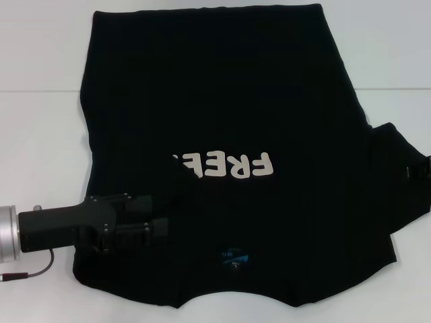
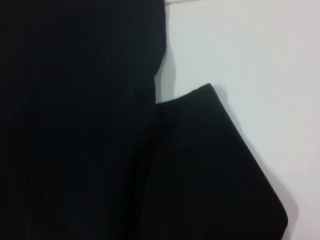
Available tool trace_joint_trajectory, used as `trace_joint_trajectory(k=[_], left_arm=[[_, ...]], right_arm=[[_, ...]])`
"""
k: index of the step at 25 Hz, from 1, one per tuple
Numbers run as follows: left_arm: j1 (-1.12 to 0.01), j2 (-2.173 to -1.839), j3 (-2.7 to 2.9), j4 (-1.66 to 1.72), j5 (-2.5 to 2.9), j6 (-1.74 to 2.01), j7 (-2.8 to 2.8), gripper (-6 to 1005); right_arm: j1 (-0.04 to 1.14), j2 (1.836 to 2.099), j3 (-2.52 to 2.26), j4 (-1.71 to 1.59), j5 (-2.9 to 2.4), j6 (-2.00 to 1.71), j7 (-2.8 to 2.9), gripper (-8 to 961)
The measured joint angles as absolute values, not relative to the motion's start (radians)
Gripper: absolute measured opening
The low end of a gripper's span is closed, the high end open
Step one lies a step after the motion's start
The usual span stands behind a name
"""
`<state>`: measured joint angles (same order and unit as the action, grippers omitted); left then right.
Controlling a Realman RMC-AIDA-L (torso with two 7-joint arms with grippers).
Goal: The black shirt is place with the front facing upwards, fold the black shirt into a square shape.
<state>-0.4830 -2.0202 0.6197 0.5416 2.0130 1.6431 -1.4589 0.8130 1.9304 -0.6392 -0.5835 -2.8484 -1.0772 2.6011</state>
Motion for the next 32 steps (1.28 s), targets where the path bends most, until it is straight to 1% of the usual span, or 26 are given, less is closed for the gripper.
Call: trace_joint_trajectory(k=[2, 8, 19, 27, 32], left_arm=[[-0.483, -2.02, 0.62, 0.543, 2.013, 1.643, -1.459, 767], [-0.483, -2.02, 0.62, 0.544, 2.012, 1.643, -1.459, 768], [-0.483, -2.02, 0.62, 0.542, 2.012, 1.643, -1.459, 769], [-0.483, -2.02, 0.62, 0.541, 2.013, 1.643, -1.459, 769], [-0.482, -2.019, 0.619, 0.541, 2.013, 1.643, -1.459, 770]], right_arm=[[0.813, 1.93, -0.656, -0.583, -2.85, -1.077, 2.612, 860], [0.808, 1.928, -0.696, -0.587, -2.852, -1.077, 2.642, 636], [0.813, 1.93, -0.709, -0.592, -2.852, -1.079, 2.645, 387], [0.813, 1.93, -0.71, -0.594, -2.851, -1.081, 2.635, 52], [0.805, 1.93, -0.701, -0.603, -2.837, -1.083, 2.618, 30]])
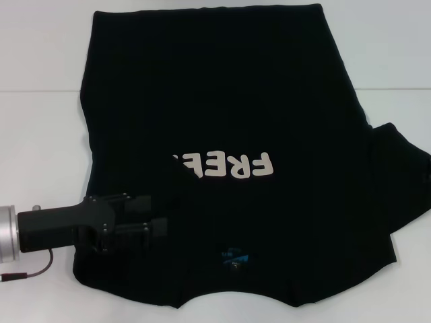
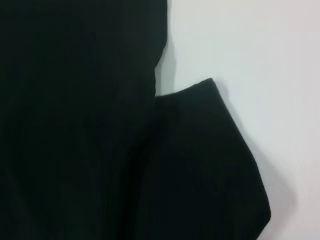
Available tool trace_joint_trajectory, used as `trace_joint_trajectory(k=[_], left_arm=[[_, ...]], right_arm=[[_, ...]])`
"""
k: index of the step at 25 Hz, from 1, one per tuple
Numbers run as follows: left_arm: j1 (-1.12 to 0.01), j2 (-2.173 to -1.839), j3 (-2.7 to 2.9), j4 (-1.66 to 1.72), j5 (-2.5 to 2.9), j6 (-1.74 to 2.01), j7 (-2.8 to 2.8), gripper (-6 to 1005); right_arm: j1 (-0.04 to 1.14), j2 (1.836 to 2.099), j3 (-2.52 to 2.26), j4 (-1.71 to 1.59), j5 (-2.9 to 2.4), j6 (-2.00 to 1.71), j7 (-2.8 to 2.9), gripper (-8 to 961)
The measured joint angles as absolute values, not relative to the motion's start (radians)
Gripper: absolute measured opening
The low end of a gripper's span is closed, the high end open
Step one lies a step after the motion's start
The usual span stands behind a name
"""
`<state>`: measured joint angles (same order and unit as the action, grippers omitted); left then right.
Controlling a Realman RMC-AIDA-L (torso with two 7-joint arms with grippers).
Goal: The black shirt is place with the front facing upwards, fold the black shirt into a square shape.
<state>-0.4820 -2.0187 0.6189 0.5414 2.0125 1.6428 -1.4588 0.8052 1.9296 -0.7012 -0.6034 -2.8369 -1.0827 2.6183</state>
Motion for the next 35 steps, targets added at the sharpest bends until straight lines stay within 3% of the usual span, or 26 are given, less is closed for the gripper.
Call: trace_joint_trajectory(k=[14, 20, 35], left_arm=[[-0.477, -2.019, 0.618, 0.541, 2.013, 1.643, -1.459, 771], [-0.48, -2.019, 0.618, 0.541, 2.014, 1.643, -1.461, 771], [-0.483, -2.02, 0.618, 0.541, 2.018, 1.641, -1.472, 773]], right_arm=[[0.651, 1.913, -0.661, -0.8, -2.6, -1.192, 2.582, 14], [0.652, 1.914, -0.632, -0.823, -2.528, -1.222, 2.516, 13], [0.822, 2.01, -0.851, -0.764, -2.533, -1.2, 2.442, 11]])
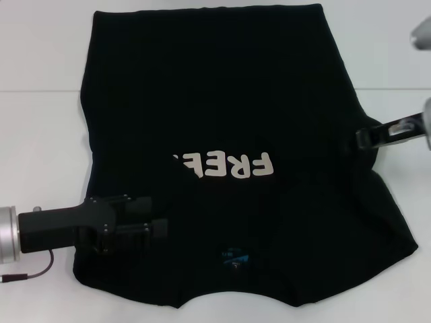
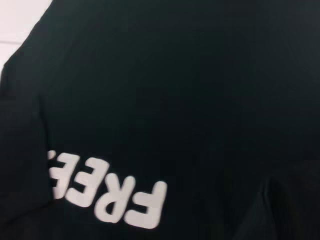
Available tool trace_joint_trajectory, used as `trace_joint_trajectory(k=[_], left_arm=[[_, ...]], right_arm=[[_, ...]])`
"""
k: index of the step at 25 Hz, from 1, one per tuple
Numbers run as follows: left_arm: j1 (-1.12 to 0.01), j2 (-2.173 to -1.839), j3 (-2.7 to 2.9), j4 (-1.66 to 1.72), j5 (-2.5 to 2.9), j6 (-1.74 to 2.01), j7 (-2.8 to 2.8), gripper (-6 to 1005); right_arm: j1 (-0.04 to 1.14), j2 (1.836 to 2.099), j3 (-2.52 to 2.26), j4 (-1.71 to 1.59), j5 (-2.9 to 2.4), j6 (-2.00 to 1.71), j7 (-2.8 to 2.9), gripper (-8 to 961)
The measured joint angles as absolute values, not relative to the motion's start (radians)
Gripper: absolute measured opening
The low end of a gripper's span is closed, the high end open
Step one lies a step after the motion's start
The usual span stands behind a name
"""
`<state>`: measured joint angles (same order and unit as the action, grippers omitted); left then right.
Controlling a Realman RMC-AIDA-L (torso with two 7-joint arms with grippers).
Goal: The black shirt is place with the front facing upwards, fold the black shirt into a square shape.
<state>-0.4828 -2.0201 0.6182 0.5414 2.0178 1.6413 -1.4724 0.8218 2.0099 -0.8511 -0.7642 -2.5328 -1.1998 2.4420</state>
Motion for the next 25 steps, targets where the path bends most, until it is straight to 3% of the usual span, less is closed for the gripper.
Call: trace_joint_trajectory(k=[6, 11, 15, 18, 22, 25], left_arm=[[-0.473, -2.02, 0.588, 0.54, 2.013, 1.645, -1.515, 773], [-0.472, -2.015, 0.547, 0.54, 2.014, 1.653, -1.64, 774], [-0.48, -1.981, 0.548, 0.547, 2.04, 1.656, -1.842, 774], [-0.482, -1.954, 0.549, 0.576, 2.085, 1.663, -1.996, 773], [-0.484, -1.924, 0.545, 0.656, 2.208, 1.643, -2.223, 771], [-0.488, -1.914, 0.542, 0.692, 2.306, 1.62, -2.324, 770]], right_arm=[[0.802, 2.015, -0.822, -0.749, -2.422, -1.215, 2.41, 10], [0.714, 1.988, -0.729, -0.659, -2.123, -1.333, 2.102, 130], [0.635, 1.971, -0.687, -0.58, -2.004, -1.421, 1.813, 287], [0.592, 1.977, -0.696, -0.565, -2.004, -1.469, 1.638, 413], [0.546, 2.011, -0.7, -0.565, -2.017, -1.526, 1.423, 605], [0.516, 2.042, -0.692, -0.57, -2.016, -1.547, 1.305, 845]])
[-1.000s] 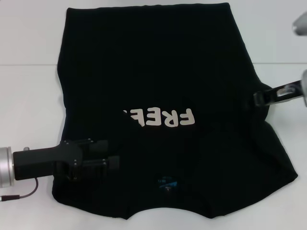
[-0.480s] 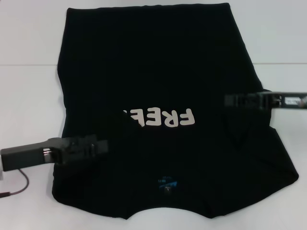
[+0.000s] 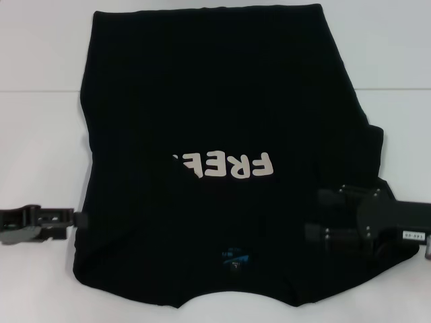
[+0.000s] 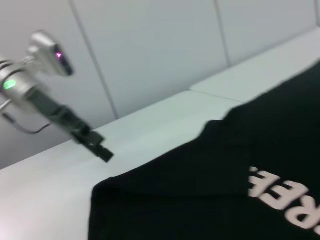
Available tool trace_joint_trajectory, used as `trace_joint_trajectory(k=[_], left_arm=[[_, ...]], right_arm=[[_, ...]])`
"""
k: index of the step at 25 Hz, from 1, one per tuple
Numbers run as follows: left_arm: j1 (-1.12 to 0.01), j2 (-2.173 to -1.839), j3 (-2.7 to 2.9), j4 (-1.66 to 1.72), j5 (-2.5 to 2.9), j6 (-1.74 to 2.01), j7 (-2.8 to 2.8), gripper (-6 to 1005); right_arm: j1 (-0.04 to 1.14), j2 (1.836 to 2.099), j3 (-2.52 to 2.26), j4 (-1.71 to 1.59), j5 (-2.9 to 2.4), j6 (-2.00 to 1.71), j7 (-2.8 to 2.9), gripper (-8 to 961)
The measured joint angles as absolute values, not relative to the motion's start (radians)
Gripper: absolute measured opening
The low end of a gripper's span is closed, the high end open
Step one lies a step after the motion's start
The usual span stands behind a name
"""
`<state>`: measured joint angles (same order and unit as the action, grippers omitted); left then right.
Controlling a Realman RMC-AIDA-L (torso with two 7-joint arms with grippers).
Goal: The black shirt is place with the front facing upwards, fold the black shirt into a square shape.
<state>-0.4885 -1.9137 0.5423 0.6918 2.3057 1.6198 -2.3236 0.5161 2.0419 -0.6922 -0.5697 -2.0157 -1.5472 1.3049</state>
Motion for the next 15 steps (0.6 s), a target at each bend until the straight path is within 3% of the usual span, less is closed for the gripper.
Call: trace_joint_trajectory(k=[4, 15], left_arm=[[-0.496, -1.909, 0.542, 0.701, 2.397, 1.6, -2.418, 768], [-0.53, -1.919, 0.556, 0.647, 2.436, 1.555, -2.416, 763]], right_arm=[[0.502, 2.061, -0.696, -0.564, -2.018, -1.544, 1.246, 861], [0.501, 2.062, -0.701, -0.557, -2.024, -1.537, 1.236, 885]])
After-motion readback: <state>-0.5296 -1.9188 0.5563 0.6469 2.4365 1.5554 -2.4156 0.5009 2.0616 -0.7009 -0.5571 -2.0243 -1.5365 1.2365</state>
